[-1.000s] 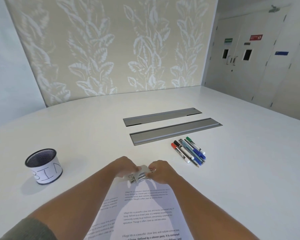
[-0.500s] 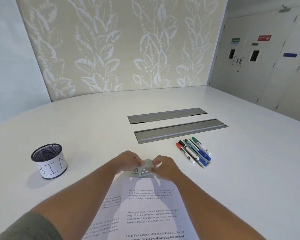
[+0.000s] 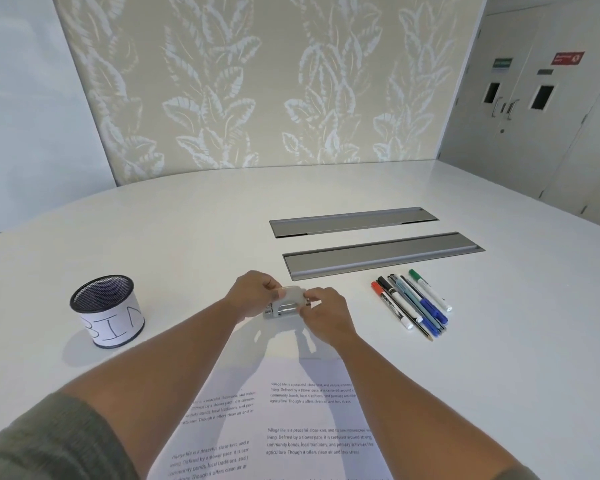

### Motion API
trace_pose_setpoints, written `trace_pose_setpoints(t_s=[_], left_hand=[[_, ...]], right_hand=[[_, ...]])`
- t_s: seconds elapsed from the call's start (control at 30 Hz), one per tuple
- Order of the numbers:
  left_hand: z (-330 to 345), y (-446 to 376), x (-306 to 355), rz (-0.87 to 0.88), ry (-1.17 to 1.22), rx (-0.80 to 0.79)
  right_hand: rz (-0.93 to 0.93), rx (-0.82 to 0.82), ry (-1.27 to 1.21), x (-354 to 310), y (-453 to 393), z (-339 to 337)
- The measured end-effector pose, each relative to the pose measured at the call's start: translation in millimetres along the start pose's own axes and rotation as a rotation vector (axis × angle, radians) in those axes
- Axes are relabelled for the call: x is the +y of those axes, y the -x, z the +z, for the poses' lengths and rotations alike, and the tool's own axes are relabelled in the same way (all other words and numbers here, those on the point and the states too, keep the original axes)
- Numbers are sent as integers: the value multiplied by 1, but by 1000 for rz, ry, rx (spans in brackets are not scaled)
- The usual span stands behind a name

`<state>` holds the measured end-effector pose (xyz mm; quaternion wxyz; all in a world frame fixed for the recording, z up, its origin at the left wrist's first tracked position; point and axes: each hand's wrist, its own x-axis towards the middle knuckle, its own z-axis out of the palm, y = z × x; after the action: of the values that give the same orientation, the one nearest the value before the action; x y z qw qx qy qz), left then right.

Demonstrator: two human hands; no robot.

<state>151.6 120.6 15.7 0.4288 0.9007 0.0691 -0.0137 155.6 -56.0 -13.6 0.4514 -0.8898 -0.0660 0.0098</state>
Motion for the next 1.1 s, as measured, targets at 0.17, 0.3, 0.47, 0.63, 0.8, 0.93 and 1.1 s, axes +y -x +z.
trace_pose_setpoints(t_s=[0.17,0.3,0.47,0.63,0.8,0.93,1.1], left_hand=[[-13,-19,-4,4,-30,56],[-25,-39,-9,-4,-69,68],[-33,-72,-28,-54,-100,42],[-34,-81,-32,-86,-100,13],[-28,-88,-38,-112,-104,-4],[-25,-87,-43,-126,-96,17],[-26,-78,-44,-122,-73,133]], right_hand=[[-5,17,9,-16,-21,13],[-12,9,42,-26,-41,24],[1,-45,116,-29,-74,48],[11,-75,139,-32,-81,53],[40,-82,135,-29,-83,59],[75,-92,119,-28,-82,62],[97,-101,84,-31,-71,52]])
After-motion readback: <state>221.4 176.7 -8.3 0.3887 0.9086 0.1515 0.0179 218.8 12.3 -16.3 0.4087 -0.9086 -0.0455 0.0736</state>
